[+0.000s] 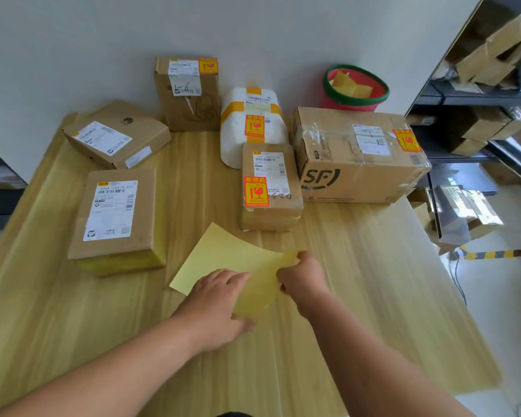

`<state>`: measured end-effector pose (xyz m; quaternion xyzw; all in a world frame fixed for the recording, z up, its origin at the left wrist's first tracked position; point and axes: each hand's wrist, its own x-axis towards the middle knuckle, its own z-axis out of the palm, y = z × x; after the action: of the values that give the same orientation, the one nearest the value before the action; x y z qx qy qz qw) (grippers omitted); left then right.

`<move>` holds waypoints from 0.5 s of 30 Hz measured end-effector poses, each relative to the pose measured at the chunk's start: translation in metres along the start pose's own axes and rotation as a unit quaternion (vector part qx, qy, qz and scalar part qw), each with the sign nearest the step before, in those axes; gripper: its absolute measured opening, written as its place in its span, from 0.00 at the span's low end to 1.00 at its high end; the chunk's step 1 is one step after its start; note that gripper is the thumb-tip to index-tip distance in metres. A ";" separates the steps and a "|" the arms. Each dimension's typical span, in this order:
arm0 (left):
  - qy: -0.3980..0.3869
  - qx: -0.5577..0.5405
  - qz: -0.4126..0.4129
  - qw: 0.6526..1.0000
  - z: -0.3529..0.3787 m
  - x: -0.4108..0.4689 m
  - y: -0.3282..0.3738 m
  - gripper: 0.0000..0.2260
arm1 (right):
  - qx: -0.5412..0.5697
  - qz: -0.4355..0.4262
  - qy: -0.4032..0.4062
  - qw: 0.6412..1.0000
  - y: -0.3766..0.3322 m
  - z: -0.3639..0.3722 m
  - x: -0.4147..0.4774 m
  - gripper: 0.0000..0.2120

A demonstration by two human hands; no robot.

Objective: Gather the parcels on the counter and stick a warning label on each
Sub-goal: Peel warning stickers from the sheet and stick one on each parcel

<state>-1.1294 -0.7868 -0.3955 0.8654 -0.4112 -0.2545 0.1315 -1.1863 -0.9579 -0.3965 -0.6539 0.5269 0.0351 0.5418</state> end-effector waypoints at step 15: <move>0.177 -0.362 -0.125 0.906 -0.109 -0.005 0.029 0.07 | -0.132 -0.358 0.027 0.924 -0.097 -0.040 -0.055 0.24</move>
<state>-1.0910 -0.7996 -0.2898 0.8333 -0.1489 -0.2427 0.4739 -1.1614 -0.9660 -0.2814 -0.8650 0.2630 -0.1099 0.4129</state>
